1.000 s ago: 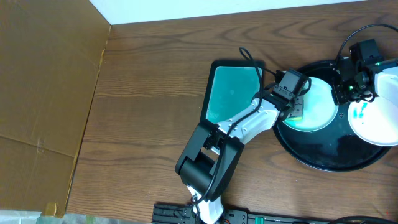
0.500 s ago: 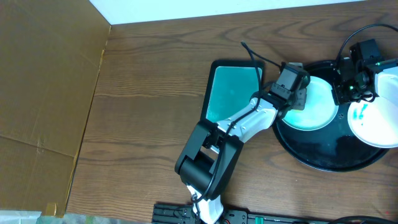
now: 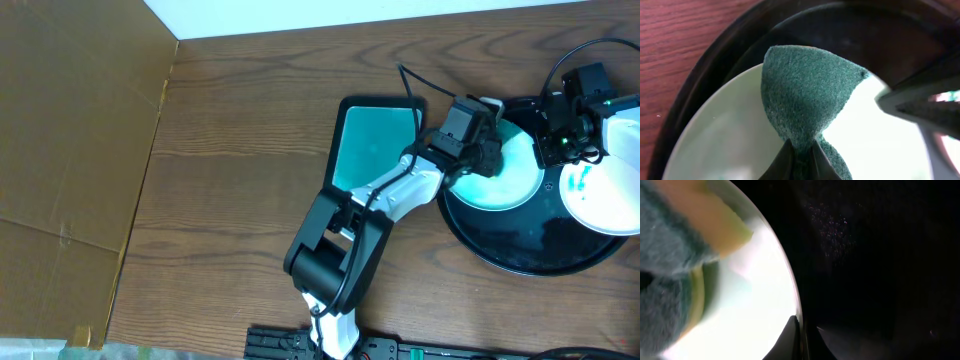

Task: Clean dirty plates on tray and stack at the side
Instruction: 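Scrub the held plate with the sponge in the left gripper, then return the sponge over the water tray with the left gripper, then lift the cleaned plate with the right gripper and stack it right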

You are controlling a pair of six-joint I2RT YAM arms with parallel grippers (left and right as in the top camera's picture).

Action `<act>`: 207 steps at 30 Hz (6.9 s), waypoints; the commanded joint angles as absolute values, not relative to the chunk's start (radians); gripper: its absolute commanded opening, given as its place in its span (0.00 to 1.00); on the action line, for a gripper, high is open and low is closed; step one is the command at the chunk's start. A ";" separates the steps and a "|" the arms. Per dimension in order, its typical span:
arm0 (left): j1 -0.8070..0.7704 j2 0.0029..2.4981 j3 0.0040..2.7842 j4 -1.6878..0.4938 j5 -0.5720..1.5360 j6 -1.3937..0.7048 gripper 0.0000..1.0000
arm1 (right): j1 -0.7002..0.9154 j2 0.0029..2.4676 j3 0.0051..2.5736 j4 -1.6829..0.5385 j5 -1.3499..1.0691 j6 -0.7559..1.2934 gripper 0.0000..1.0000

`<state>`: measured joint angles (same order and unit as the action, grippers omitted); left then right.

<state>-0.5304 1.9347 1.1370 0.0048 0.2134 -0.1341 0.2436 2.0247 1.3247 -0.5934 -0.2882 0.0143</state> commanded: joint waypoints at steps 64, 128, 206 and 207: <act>-0.400 1.945 1.121 -0.036 0.239 -0.170 0.07 | 0.242 2.048 1.314 -0.587 -0.258 0.006 0.01; -0.448 2.024 1.120 0.087 0.055 -0.127 0.07 | 0.242 2.048 1.314 -0.579 -0.258 0.006 0.01; -0.096 1.412 1.120 -0.474 -0.192 -0.276 0.07 | 0.805 1.666 1.314 -0.001 1.218 -1.007 0.01; -0.096 1.412 1.120 -0.475 -0.192 -0.276 0.07 | 0.804 1.666 1.314 -0.008 1.212 -0.972 0.01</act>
<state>-0.1009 1.4178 1.1206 -0.4709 -0.1799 -0.2661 0.7986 1.6890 1.3106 -0.0067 1.1900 -1.0031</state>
